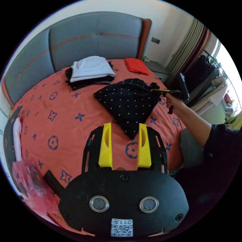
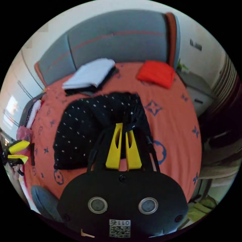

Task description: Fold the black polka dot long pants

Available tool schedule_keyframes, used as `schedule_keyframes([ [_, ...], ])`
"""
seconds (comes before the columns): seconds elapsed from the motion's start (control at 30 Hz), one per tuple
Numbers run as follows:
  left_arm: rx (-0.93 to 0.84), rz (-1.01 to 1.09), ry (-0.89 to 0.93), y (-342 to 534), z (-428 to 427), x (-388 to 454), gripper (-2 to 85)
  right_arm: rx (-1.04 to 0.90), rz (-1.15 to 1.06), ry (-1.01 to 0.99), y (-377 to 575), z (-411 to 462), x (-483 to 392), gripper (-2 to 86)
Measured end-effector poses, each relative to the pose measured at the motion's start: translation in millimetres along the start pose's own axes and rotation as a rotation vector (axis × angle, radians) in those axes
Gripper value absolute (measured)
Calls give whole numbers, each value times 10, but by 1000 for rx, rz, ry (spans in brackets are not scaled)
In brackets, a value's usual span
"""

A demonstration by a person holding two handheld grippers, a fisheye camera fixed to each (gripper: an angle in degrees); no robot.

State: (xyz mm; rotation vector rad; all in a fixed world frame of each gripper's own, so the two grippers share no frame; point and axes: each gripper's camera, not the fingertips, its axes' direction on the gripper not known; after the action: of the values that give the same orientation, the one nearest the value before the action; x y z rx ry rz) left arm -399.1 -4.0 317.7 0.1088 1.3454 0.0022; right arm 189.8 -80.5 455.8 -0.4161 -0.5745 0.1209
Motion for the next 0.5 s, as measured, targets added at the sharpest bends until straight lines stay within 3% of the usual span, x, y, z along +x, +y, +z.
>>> schedule_keyframes([
  [0.17, -62, 31, -14, -239, 596, 410, 140, 76, 120, -280, 107, -104, 434, 4],
  [0.3, -134, 65, -105, -190, 1146, 709, 138, 192, 84, -161, 174, -329, 509, 12],
  [0.33, -163, 78, -119, -171, 1269, 755, 138, 168, 87, -137, 184, -272, 527, 16],
  [0.4, -349, 122, -160, -39, 1848, 920, 137, -60, 117, -137, 223, 104, 614, 33],
  [0.5, -260, 89, -170, 101, 1857, 1078, 134, 32, 84, -145, 350, -230, 644, 80],
])
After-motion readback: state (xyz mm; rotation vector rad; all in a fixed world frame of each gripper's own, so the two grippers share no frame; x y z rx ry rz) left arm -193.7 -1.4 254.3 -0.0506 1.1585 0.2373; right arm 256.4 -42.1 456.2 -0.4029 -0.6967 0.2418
